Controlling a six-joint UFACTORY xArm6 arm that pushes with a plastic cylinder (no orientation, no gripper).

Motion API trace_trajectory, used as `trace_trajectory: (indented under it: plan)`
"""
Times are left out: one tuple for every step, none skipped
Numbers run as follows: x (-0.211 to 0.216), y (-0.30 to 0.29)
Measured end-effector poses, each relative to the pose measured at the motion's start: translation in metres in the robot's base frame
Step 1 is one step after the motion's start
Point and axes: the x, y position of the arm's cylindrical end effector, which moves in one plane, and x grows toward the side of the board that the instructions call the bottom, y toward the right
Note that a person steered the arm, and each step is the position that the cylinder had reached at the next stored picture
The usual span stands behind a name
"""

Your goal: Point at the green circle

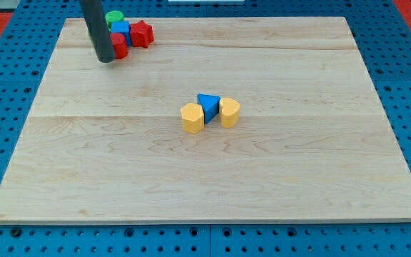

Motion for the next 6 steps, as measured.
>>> trace_trajectory:
  plan:
    - [0.003,-0.012]
    - [0.004,-0.049]
    - [0.004,-0.092]
    - [-0.012,-0.095]
    - [-0.040,-0.095]
    - [-0.084,-0.070]
